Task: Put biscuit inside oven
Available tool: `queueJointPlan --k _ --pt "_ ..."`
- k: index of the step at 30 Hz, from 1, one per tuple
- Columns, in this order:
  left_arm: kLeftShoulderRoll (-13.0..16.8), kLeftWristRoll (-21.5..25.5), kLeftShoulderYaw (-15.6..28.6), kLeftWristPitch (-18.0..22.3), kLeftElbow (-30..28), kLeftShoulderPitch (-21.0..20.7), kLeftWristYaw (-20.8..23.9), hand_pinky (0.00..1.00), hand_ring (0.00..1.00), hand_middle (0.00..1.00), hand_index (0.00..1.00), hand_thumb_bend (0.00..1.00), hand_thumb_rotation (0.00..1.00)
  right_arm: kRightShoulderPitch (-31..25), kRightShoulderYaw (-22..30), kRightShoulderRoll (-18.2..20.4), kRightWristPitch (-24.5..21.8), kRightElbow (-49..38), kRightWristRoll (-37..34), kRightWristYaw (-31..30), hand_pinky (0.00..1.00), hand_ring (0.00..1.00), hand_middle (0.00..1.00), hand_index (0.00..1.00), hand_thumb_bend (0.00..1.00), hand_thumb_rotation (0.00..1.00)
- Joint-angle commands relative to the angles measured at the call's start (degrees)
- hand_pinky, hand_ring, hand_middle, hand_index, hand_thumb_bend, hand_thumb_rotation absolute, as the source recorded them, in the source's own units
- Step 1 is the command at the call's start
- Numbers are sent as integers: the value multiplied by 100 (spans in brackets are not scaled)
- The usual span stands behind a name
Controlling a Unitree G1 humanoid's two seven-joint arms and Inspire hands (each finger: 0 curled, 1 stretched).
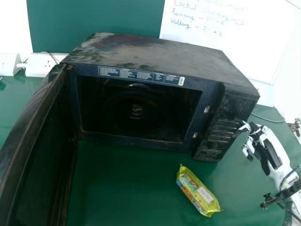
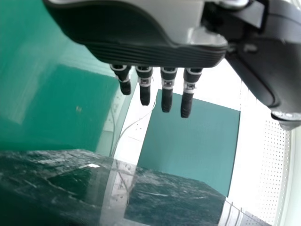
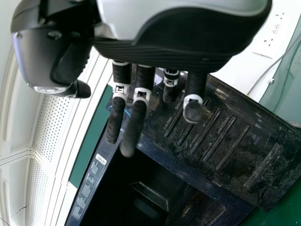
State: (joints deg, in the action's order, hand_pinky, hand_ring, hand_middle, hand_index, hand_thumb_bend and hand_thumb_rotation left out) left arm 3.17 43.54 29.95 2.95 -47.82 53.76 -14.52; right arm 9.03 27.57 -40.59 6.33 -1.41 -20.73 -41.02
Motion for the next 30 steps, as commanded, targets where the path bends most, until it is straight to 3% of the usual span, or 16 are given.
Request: queueJointPlan --k 1,7,11,12,14,15,16,18,21,24,30 --pt "44 14 -17 -70 -130 62 51 59 82 88 89 97 74 15 -16 -67 81 11 -15 -24 0 4 0 48 49 5" --pt "-36 -408 32 287 172 -69 -202 60 82 88 88 95 74 19 -25 -66 105 -7 4 -13 3 7 0 48 49 5" --pt "-53 -347 34 418 307 -102 -395 59 81 88 88 96 73 16 -25 -69 131 4 22 2 5 12 0 48 49 6" --pt "-33 -288 37 414 324 -81 -454 60 81 88 88 96 73 14 -23 -70 166 16 38 -1 9 17 13 48 49 6" --pt "-25 -419 71 517 390 -67 -557 60 81 88 88 95 73 3 -19 -73 179 8 49 8 29 40 56 49 49 9" --pt "-36 -572 96 613 431 -70 -600 60 81 88 88 96 74 -10 -15 -75 182 -14 57 18 38 50 68 60 55 36" --pt "-63 -697 105 676 441 -65 -598 61 81 88 89 96 74 -26 -7 -76 173 -47 61 33 46 59 77 71 61 57" --pt "-132 -895 84 788 455 -71 -564 61 82 88 89 97 74 -44 9 -82 192 -70 73 41 60 75 90 88 72 81" --pt "-149 -997 38 903 515 -96 -612 60 81 88 88 98 74 -42 26 -86 362 -16 133 28 75 88 99 98 89 92" --pt "-111 -994 19 1022 618 -125 -753 58 81 88 88 100 73 -59 4 -183 418 -29 150 -81 81 93 100 100 92 95" --pt "-111 -1017 0 1090 636 -112 -819 62 84 91 87 100 62 -165 -13 -440 320 -281 209 -271 82 94 100 100 91 94"
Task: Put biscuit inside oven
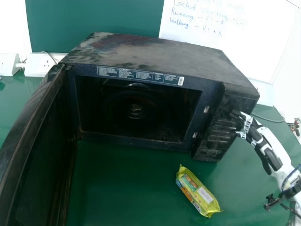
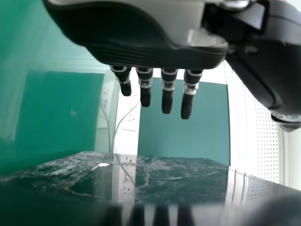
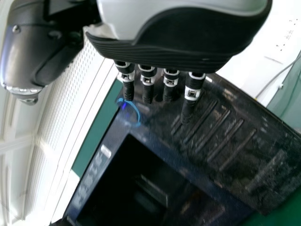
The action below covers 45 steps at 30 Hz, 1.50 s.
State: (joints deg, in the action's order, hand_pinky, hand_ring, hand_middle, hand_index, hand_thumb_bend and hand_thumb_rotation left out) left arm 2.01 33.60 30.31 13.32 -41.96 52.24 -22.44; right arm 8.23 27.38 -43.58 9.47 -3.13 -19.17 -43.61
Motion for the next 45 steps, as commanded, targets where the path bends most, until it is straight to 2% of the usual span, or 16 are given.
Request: queueJointPlan --k 1,3,6,10,12,22,28,31,34,39,45 --pt "5 -13 -39 59 44 48 -41 61 83 90 86 100 62 -117 11 -179 34 -167 150 20 82 94 100 100 91 95" --pt "-10 -49 -42 89 38 57 -53 61 82 88 84 100 62 -181 15 -274 38 -320 364 79 81 94 100 100 91 95" --pt "-23 -88 -46 83 13 99 -40 63 83 88 85 100 60 -278 21 -477 -246 -725 631 150 82 94 100 100 90 95" --pt "-3 -5 -48 38 -16 152 -59 75 88 89 86 100 56 -318 30 -729 -510 -1039 735 62 82 94 100 100 89 95" --pt "29 78 -48 18 -5 172 -107 77 88 89 86 100 57 -350 6 -865 -430 -1119 965 60 82 94 100 100 89 94" --pt "56 -53 -71 -38 -35 141 -25 65 77 83 82 100 71 -323 -237 -1318 590 -1105 1908 -24 80 92 100 100 86 98" --pt "-9 -288 -118 26 -64 72 84 64 78 84 83 100 71 -334 -402 -1726 610 -1269 2289 -245 81 92 100 100 85 100" --pt "-26 -294 -134 67 -31 63 68 60 76 82 81 100 70 -269 -491 -1822 820 -1249 2334 -302 81 92 100 100 84 99" --pt "-18 -284 -125 73 7 71 51 59 75 81 80 100 68 -239 -595 -1965 791 -1288 2387 -403 81 92 100 100 84 99" --pt "14 -272 -76 47 -22 76 80 63 77 84 82 100 72 -132 -799 -2354 752 -1449 2677 -649 83 92 100 100 84 99" --pt "67 -179 -38 -24 -80 122 107 61 77 83 81 100 74 -2 -969 -2708 712 -1631 2876 -890 84 93 100 100 85 97"
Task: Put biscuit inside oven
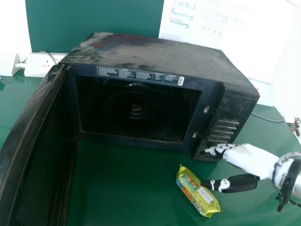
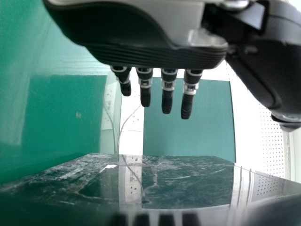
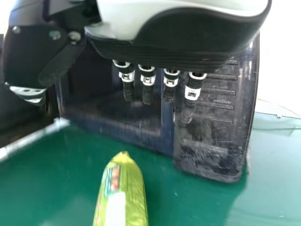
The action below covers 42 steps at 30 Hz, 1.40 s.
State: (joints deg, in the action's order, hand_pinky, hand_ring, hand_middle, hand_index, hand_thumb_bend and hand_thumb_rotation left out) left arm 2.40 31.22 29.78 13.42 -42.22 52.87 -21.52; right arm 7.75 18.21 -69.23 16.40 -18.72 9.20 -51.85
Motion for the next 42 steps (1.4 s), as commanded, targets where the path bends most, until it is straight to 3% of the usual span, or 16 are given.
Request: queueJointPlan --k 1,19,32,38,42 --pt "27 52 7 -42 -64 63 31 61 78 83 81 100 74 56 -70 -172 18 -94 69 -88 84 93 100 100 85 97" --pt "76 141 18 -149 -83 47 94 61 77 83 77 100 76 -220 -176 35 87 -455 869 138 84 93 100 100 88 95" --pt "88 125 24 -58 -28 37 -18 59 76 81 74 100 74 -721 173 342 223 -653 1615 734 86 93 100 100 81 99" --pt "71 139 31 -67 -32 100 -44 58 76 82 73 100 79 -982 227 527 368 -748 1826 971 85 93 100 100 81 98" --pt "71 166 29 -140 -131 192 -4 57 75 82 72 100 84 -1095 276 714 190 -950 2048 1043 88 94 100 100 83 98"
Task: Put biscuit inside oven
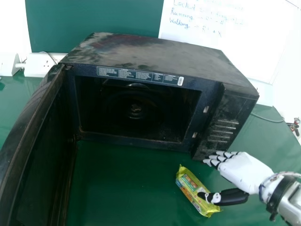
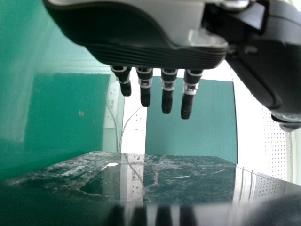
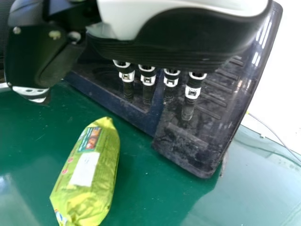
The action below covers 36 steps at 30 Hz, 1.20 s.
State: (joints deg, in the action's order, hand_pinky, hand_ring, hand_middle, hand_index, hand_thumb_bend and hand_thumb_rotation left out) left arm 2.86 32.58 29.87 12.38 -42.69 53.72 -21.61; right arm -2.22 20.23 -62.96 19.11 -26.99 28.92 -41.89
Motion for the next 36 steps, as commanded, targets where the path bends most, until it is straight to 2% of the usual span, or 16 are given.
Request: queueJointPlan --k 1,4,8,14,24,36 --pt "32 41 20 -39 -98 120 -2 58 76 83 73 100 86 -107 51 92 -216 -204 131 -50 88 94 100 100 82 98" --pt "38 22 27 -42 -110 136 7 66 80 87 78 100 93 -79 -101 60 -630 -482 217 -382 87 94 100 100 83 99" --pt "52 66 28 -35 -70 129 -19 66 78 86 77 100 99 -13 -292 135 -1127 -859 335 -656 86 93 100 100 83 98" --pt "83 123 39 -72 -83 152 -26 64 77 85 75 100 100 91 -548 257 -1808 -1341 667 -943 87 94 100 100 84 97" --pt "103 84 67 -46 -95 163 -9 63 76 84 74 100 100 98 -892 728 -1958 -1353 1447 -667 87 94 100 100 82 97" --pt "150 86 112 -104 -100 163 33 61 75 83 71 100 100 110 -1057 1321 -2095 -1379 2219 -356 88 94 100 100 84 98"
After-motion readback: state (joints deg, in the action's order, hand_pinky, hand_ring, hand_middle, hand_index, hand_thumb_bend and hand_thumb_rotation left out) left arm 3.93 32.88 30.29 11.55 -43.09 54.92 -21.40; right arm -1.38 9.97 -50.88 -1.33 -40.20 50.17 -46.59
